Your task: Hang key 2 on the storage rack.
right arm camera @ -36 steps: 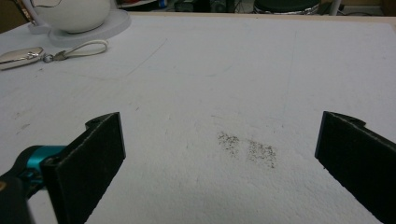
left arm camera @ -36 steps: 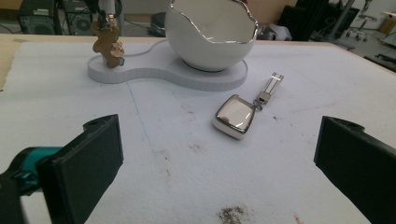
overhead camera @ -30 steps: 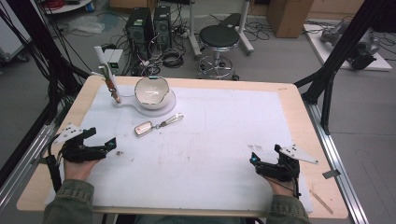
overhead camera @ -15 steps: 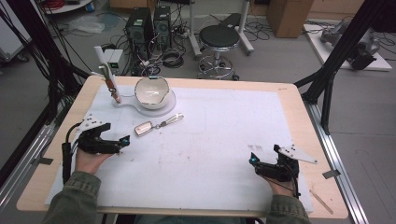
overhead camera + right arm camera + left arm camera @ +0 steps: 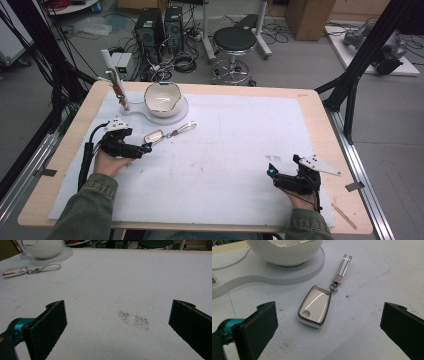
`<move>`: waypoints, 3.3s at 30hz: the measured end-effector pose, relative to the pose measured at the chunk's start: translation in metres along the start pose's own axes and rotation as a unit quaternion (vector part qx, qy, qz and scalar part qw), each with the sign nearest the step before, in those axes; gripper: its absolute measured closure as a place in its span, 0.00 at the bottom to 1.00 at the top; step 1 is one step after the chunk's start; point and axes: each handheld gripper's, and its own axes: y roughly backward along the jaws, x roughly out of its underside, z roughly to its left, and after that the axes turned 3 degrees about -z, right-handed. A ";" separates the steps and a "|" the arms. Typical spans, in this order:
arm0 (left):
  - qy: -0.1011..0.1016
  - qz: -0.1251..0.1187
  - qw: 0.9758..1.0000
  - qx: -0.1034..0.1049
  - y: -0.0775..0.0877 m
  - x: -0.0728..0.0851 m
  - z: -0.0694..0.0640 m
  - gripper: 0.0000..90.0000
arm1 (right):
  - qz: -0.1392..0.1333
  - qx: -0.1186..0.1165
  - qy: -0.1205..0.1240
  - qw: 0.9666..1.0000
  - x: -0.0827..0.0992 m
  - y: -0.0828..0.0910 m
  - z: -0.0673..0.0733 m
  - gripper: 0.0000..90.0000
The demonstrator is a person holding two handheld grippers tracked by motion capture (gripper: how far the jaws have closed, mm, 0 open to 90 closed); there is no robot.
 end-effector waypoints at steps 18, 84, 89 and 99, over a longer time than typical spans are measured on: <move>-0.030 0.058 0.997 0.033 -0.041 -0.027 -0.020 0.02 | 0.002 -0.001 -0.006 1.000 0.000 -0.002 0.000 0.01; -0.123 0.196 0.970 0.077 -0.163 -0.087 -0.036 0.47 | -0.006 -0.017 0.008 1.000 -0.001 0.003 0.001 0.01; -0.138 0.197 0.968 0.069 -0.163 -0.087 -0.036 0.57 | -0.004 -0.016 0.009 1.000 -0.001 0.002 0.000 0.01; -0.142 0.205 0.966 0.068 -0.167 -0.084 -0.038 0.77 | -0.004 -0.016 0.008 1.000 0.000 0.002 0.001 0.01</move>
